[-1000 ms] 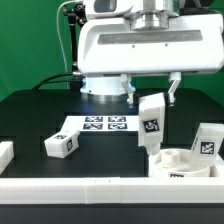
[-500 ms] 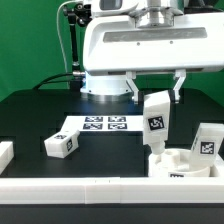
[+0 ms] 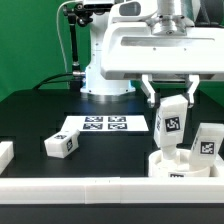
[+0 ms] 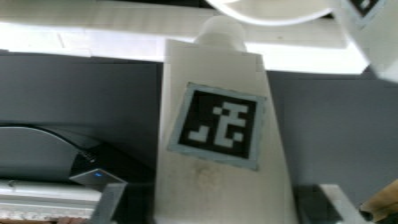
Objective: Assemble stool
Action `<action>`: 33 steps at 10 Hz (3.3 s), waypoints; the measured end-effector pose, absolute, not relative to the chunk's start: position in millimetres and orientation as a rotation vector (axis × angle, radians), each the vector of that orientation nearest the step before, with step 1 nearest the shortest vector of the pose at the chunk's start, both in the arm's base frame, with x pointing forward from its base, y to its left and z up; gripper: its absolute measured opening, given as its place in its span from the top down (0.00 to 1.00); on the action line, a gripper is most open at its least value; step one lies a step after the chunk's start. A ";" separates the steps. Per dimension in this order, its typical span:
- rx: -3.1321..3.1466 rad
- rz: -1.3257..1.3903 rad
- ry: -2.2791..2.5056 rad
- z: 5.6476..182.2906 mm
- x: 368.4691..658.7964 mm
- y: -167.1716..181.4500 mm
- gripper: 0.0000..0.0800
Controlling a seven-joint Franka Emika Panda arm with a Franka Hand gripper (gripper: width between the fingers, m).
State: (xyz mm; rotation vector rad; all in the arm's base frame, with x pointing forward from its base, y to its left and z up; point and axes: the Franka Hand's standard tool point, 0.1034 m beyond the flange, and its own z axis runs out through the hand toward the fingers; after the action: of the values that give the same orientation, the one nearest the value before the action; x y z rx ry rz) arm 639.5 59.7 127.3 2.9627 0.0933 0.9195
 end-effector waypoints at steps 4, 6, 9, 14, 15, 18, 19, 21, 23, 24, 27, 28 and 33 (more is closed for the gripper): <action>2.960 0.909 0.107 125.3 637.7 57.1 0.59; 2.945 0.915 0.150 119.4 633.9 58.6 0.59; 2.953 0.845 0.235 112.1 629.9 66.2 0.59; 2.948 0.837 0.250 109.4 629.0 63.2 0.59; 2.943 0.832 0.253 108.7 629.3 57.5 0.59; 2.943 0.833 0.254 108.2 629.2 58.0 0.59; 2.943 0.834 0.254 108.2 629.2 58.2 0.59; 2.946 0.831 0.266 105.2 626.6 64.7 0.59; 2.948 0.819 0.281 99.6 624.0 68.9 0.59; 2.947 0.819 0.281 98.9 623.9 68.7 0.59; 2.947 0.809 0.280 94.5 622.6 66.3 0.59; 2.944 0.813 0.282 92.7 622.0 66.9 0.59; 2.920 0.871 0.288 91.3 622.5 67.8 0.59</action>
Offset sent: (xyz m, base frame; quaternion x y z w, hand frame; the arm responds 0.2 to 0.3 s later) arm 0.0000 0.0000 0.0000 0.0000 0.0000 0.0000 1.0000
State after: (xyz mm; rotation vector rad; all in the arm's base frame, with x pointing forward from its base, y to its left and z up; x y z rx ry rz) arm 622.5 67.8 91.3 2.9197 0.2877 0.8713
